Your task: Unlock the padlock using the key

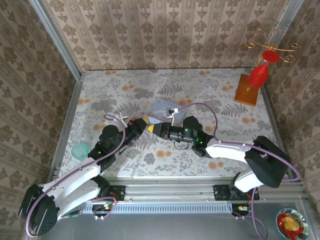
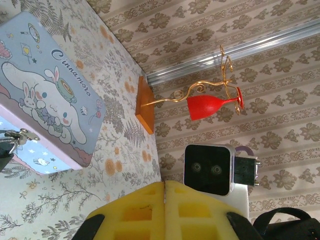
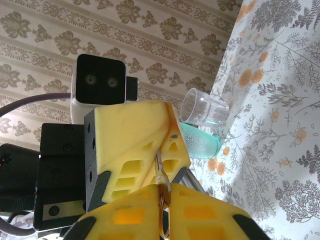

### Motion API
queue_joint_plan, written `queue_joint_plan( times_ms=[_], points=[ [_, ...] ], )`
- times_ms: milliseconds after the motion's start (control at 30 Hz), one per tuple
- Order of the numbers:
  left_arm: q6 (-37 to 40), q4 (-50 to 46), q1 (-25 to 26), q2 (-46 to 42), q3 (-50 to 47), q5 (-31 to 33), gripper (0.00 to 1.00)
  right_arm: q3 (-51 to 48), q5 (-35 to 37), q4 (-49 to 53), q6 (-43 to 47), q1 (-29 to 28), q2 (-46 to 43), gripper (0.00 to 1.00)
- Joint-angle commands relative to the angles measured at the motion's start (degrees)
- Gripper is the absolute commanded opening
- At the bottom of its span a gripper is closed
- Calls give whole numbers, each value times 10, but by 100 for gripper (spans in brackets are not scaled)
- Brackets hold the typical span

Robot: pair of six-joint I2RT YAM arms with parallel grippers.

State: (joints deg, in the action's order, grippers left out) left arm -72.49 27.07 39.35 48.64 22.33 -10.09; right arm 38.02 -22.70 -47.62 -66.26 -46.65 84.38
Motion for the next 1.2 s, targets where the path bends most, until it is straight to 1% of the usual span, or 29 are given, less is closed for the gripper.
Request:
queue_joint_plan(
  times_ms=[0, 33, 67, 100, 133, 200, 267, 300, 333, 433, 533, 600, 700, 833, 1000, 1167],
  points=[
    [-3, 19, 2, -11, -3, 9, 0, 1, 20, -1, 6, -2, -4, 9],
    [-2, 24, 2, -11, -4, 9, 0, 2, 24, 6, 7, -1, -7, 8],
    [1, 28, 2, -12, -6, 9, 2, 2, 28, 13, 9, -1, -11, 8],
    [3, 31, 2, -14, -10, 12, 8, 1, 35, 25, 12, 0, -17, 7],
    [4, 29, 2, -17, -14, 17, 17, 1, 44, 43, 18, 0, -24, 6],
    [12, 6, -2, -26, -17, 25, 31, 6, 53, 95, 33, 6, -39, 2],
    [28, -19, -8, -37, -17, 28, 40, 11, 59, 150, 50, 14, -59, 0],
    [39, -42, -14, -43, -13, 26, 46, 13, 61, 181, 61, 20, -69, 0],
    [57, -73, -21, -48, -4, 23, 54, 16, 65, 214, 77, 23, -77, 0],
    [141, -212, -37, -41, 53, 18, 62, 35, 88, 330, 138, 26, -99, 0],
    [219, -284, -38, -13, 87, 23, 66, 42, 118, 414, 188, 26, -119, 0],
    [255, -294, -38, 14, 93, 19, 69, 41, 137, 451, 219, 26, -128, 0],
    [294, -283, -36, 70, 97, 5, 70, 39, 162, 494, 258, 26, -127, 0],
    [354, -268, -23, 147, 110, 15, 70, 30, 172, 497, 284, 27, -106, 0],
    [433, -250, -14, 238, 140, 21, 71, 37, 181, 490, 316, 32, -57, 0],
    [477, -226, -12, 317, 174, 5, 71, 60, 179, 492, 338, 46, -3, 0]
  ],
)
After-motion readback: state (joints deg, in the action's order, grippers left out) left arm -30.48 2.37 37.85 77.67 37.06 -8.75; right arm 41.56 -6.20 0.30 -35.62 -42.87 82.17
